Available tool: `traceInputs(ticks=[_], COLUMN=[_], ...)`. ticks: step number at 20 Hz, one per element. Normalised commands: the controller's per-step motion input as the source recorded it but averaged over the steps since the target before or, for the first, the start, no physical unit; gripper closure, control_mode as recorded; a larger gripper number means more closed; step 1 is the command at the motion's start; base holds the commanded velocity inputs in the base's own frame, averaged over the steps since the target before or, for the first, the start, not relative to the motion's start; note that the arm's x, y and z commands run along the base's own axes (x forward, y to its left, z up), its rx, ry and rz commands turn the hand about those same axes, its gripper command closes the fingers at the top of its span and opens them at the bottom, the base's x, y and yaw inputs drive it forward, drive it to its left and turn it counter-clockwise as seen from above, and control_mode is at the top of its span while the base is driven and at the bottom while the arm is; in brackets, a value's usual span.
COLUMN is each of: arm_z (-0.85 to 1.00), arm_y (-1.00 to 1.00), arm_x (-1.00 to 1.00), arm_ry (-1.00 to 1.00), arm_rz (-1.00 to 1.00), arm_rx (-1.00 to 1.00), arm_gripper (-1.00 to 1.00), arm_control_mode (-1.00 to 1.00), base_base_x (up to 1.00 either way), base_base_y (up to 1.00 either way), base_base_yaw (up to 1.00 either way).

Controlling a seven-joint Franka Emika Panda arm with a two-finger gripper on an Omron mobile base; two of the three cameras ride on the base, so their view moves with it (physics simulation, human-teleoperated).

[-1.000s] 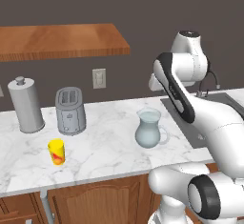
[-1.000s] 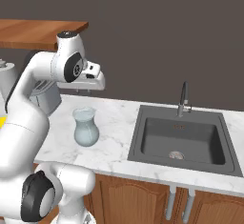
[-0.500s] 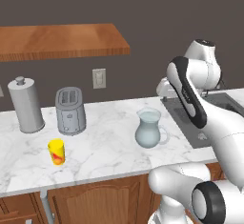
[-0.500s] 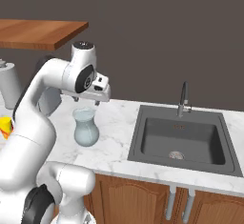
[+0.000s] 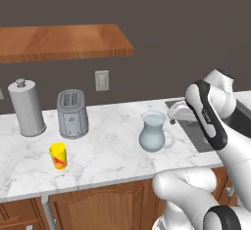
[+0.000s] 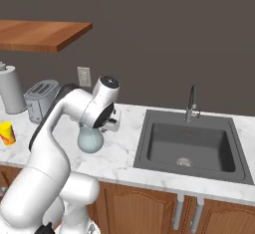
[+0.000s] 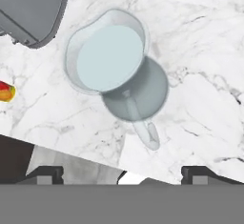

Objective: Place the pitcher and cup on the dining counter for serving.

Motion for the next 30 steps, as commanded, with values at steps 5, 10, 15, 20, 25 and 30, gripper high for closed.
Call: traceInputs(ticks=[5,10,15,20,25,30], arm_z=[-0.21,-0.30,-0.34,-0.17,-0.21,-0.23], arm_y=[0.00,0.00,0.00,0.00,0.00,0.00], arm_x=[0.14,0.16,0.36,0.29,0.14,0.19], arm_ry=[0.00,0.00,0.00,0.01,0.03,0.01], arm_rz=[0.15,0.04,0.01,0.01,0.03,0.05], arm_rx=[0.00,-0.06,-0.08,-0.02,0.00,0.00], arm_gripper=[-1.00,-1.00,-1.00,-1.00,-1.00,-1.00], arm_control_mode=[-1.00,-1.00,-1.00,-1.00,-1.00,-1.00], base_base_x=[0.00,0.00,0.00,0.00,0.00,0.00], base_base_y=[0.00,0.00,0.00,0.00,0.00,0.00], base_base_yaw=[0.00,0.00,0.00,0.00,0.00,0.00])
